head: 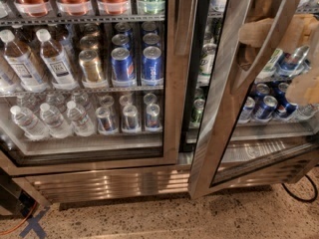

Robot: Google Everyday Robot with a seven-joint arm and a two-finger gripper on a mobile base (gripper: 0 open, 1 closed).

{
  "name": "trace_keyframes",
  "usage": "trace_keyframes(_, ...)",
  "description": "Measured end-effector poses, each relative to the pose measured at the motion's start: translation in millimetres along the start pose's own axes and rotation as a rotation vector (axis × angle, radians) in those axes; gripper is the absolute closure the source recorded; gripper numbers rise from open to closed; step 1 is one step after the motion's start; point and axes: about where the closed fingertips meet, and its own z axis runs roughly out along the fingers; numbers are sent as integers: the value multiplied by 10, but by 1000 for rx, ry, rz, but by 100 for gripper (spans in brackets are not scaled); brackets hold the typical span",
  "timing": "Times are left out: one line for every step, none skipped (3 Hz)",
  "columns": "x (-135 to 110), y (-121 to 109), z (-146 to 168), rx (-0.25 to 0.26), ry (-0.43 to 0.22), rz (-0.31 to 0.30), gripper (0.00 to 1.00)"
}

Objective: Open right fridge door

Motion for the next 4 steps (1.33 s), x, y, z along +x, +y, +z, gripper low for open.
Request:
trace_keyframes(-2, 15, 21, 0, 0, 0, 0)
trace_keyframes(8, 47, 25, 30, 15, 10, 0)
trace_keyframes(8, 47, 25, 30, 15, 10, 0)
trace_keyframes(-2, 25, 48, 34, 15, 7, 0)
